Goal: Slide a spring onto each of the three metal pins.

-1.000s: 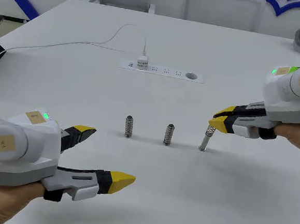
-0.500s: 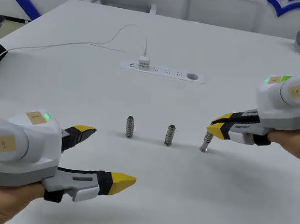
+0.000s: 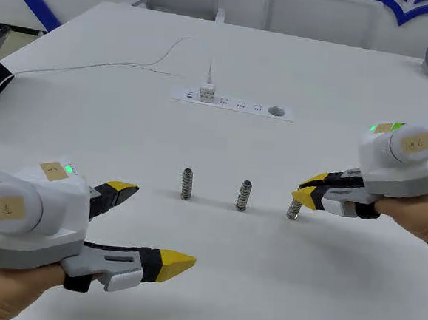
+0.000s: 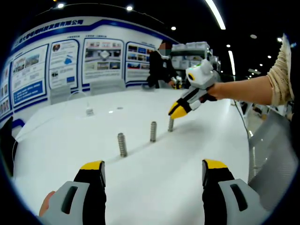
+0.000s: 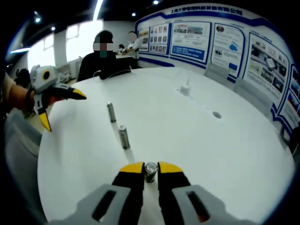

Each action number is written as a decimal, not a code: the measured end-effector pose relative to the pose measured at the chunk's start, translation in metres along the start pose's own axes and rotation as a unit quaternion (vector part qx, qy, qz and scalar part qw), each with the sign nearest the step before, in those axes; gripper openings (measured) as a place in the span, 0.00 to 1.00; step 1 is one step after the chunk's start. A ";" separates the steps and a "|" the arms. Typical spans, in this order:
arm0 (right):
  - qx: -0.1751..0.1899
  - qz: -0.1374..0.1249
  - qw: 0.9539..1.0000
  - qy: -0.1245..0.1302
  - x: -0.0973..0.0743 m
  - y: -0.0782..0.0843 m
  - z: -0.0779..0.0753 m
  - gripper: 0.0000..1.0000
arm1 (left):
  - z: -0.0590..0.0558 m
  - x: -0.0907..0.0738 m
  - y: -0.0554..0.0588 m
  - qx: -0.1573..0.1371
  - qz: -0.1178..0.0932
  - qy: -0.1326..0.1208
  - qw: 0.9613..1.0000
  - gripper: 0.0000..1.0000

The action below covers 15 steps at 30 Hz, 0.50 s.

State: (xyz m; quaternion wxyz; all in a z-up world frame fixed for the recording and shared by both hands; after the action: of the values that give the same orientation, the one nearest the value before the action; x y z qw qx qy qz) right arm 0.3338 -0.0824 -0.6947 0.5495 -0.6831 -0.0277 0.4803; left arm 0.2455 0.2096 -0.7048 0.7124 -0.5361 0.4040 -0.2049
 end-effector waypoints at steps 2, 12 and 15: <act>0.001 0.000 1.000 0.000 0.001 0.001 0.000 0.12 | 0.000 0.000 0.000 0.000 0.000 0.000 1.000 0.86; 0.004 0.002 1.000 0.000 0.004 0.005 0.001 0.12 | 0.000 -0.001 0.000 0.000 0.000 -0.001 1.000 0.86; 0.006 0.002 1.000 0.000 0.004 0.005 0.001 0.12 | 0.000 -0.001 0.001 0.000 0.001 -0.001 1.000 0.86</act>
State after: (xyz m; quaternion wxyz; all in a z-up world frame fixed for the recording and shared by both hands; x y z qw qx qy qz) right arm 0.3327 -0.0811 -0.7013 0.5528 -0.6799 -0.0236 0.4812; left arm 0.2454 0.2106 -0.7050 0.7131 -0.5359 0.4035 -0.2036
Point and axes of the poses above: the centre of the closed fingertips' face, and the gripper's own axes: x roughly forward along the fingers, z roughly to its left, y roughly out of its underside, the point moved 9 cm from there along -x, roughly backward along the fingers, and after that the axes turned 10 degrees about x, right-handed, at the moved point
